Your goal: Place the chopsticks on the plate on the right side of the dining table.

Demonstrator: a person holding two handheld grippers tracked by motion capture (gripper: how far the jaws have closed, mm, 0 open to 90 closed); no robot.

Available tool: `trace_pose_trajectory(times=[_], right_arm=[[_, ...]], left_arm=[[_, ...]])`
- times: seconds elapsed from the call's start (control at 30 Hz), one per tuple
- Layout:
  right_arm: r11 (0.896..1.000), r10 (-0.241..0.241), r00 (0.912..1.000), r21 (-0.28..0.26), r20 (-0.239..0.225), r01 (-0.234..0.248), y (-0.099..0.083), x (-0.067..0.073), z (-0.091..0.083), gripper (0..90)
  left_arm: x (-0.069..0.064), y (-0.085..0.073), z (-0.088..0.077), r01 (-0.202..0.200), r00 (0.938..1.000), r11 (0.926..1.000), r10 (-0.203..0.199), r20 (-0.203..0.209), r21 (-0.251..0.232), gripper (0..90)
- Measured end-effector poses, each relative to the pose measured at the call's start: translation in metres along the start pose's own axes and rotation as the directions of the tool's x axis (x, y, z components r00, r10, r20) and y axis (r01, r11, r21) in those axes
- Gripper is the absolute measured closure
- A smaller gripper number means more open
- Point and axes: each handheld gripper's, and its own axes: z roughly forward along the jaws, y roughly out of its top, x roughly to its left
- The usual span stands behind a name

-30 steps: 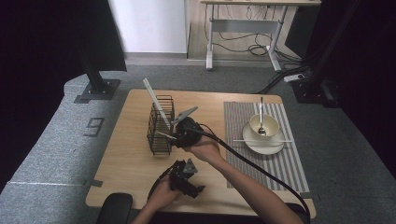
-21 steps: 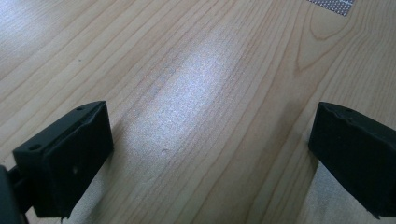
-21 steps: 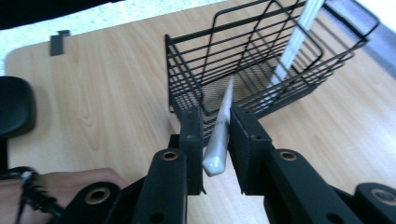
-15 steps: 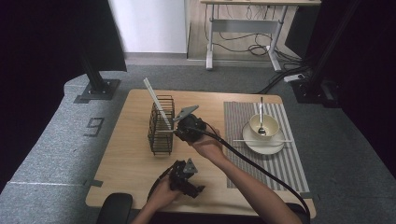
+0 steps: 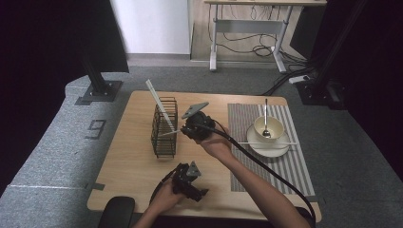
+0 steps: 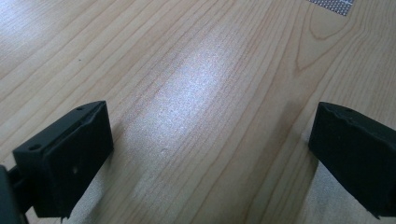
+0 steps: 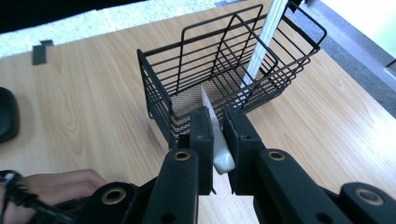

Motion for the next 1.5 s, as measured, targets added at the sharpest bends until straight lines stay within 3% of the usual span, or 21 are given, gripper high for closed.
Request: trace_pose_trajectory(times=[0.3, 0.73, 1.5], right_arm=[[0.999, 0.04, 0.9964, -0.025, -0.074, -0.042, 0.001, -0.013, -0.023, 81.4], [0.997, 0.049, 0.9919, -0.048, -0.117, -0.055, 0.003, -0.021, -0.044, 81.5], [0.99, 0.075, 0.9903, -0.11, -0.117, -0.088, 0.008, -0.04, -0.102, 81.5]], left_arm=[[0.0, 0.0, 0.0, 0.002, 1.0, 1.0, -0.002, -0.002, -0.002, 0.0], [0.0, 0.0, 0.0, 0.002, 1.0, 1.0, -0.002, -0.002, -0.002, 0.0], [0.004, -0.002, -0.002, 0.006, 1.0, 1.0, -0.006, -0.004, -0.004, 0.0]])
